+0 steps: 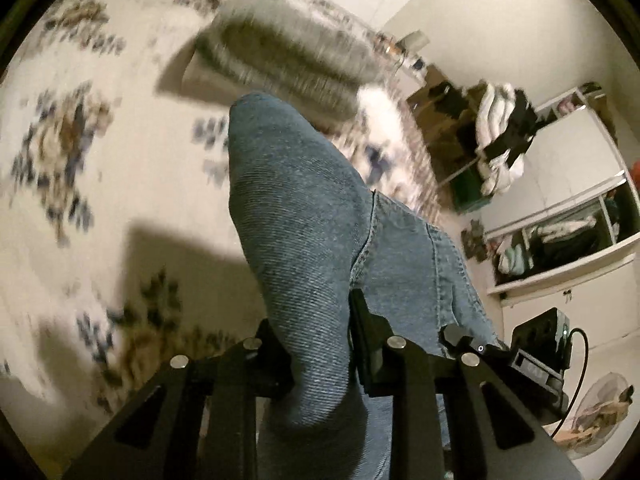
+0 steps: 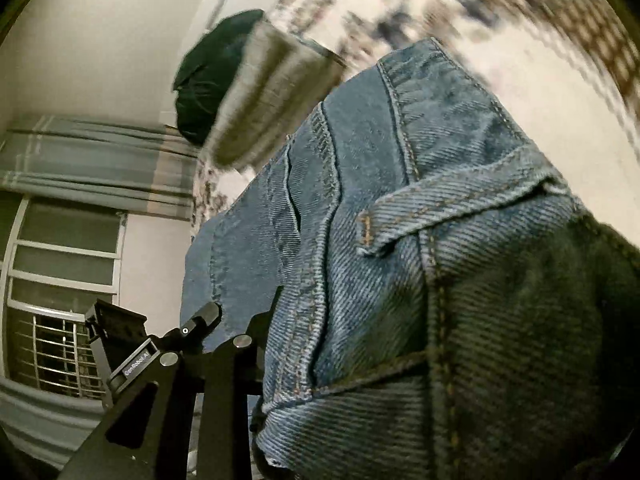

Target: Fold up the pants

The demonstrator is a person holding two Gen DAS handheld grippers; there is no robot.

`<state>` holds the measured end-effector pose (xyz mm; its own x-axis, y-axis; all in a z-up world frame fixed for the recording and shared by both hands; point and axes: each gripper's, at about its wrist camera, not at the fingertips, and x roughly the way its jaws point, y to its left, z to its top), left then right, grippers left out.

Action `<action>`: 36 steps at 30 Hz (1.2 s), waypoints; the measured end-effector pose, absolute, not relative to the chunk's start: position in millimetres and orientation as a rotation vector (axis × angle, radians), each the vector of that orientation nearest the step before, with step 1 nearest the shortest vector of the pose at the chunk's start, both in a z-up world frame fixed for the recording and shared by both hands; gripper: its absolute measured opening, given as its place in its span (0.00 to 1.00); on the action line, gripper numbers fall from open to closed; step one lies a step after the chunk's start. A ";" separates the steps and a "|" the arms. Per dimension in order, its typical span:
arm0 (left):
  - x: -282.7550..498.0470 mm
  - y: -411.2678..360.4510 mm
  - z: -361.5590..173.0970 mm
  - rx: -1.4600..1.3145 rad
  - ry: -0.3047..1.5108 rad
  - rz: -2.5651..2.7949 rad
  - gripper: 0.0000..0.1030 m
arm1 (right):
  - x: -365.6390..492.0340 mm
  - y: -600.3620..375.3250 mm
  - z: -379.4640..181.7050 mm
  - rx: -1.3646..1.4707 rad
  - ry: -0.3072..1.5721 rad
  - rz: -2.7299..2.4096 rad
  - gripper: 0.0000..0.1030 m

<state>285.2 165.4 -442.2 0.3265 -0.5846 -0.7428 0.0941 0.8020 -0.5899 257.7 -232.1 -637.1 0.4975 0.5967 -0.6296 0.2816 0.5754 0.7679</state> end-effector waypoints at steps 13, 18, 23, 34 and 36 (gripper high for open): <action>565.5 195.2 -391.4 -0.536 1.010 -0.481 0.21 | 544.4 -203.8 -558.3 0.937 0.875 0.264 0.30; 657.8 203.9 -421.6 -0.512 1.038 -0.476 0.22 | 652.9 -188.0 -580.0 0.938 0.873 0.250 0.29; 712.7 214.3 -477.8 -0.533 1.131 -0.437 0.22 | 718.9 -170.0 -626.7 0.939 0.934 0.217 0.30; 684.7 256.0 -475.3 -0.548 1.169 -0.393 0.28 | 701.8 -201.5 -647.4 0.958 1.071 0.149 0.45; 671.5 261.8 -469.0 -0.547 1.150 -0.381 0.28 | 688.5 -207.5 -639.3 0.939 1.063 0.117 0.45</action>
<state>671.5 261.8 -469.0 0.3677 -0.5495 -0.7502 0.0073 0.8084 -0.5885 688.5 -207.5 -639.3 0.5180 0.5019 -0.6926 0.3393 0.6227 0.7051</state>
